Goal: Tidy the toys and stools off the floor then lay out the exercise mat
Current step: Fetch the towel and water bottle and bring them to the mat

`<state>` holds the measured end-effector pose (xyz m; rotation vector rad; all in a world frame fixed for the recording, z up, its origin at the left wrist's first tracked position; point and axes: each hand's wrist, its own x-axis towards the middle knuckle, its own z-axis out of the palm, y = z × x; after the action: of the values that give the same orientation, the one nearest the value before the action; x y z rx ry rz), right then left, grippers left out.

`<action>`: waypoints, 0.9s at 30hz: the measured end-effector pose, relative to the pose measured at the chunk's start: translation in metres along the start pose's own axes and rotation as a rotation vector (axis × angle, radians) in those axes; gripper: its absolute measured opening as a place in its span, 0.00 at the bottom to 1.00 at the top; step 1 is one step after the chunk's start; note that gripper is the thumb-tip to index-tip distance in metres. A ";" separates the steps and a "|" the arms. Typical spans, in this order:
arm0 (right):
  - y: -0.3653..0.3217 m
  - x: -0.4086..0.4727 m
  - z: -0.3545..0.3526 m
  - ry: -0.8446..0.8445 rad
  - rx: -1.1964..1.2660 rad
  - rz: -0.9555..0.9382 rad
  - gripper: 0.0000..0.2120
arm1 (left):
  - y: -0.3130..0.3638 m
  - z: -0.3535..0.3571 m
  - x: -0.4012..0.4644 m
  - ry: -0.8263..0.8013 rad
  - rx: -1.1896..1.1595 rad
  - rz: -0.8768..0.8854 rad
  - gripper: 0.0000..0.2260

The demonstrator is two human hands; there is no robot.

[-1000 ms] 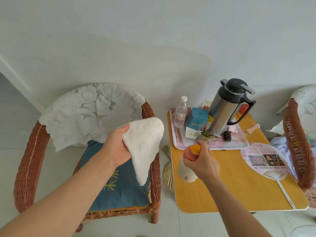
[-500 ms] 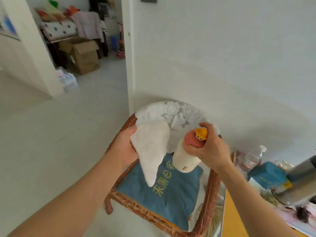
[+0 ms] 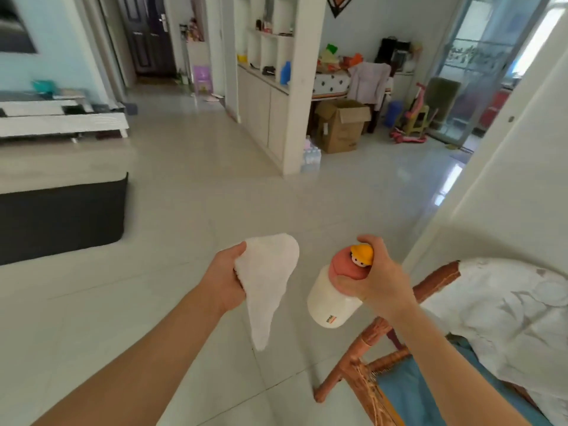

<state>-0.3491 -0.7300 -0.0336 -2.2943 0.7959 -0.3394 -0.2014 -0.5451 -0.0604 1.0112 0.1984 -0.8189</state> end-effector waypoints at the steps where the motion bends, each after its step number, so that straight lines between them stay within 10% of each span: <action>1: -0.028 0.013 0.029 -0.038 0.024 -0.043 0.33 | 0.024 -0.032 -0.002 0.062 -0.019 0.031 0.12; 27: -0.331 0.278 0.375 -0.656 -0.039 -0.597 0.33 | 0.293 -0.296 0.084 0.682 -0.369 0.439 0.13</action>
<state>0.1798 -0.5168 -0.0801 -2.4144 -0.2154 0.1814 0.1215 -0.2688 -0.0664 0.9015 0.6579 -0.0084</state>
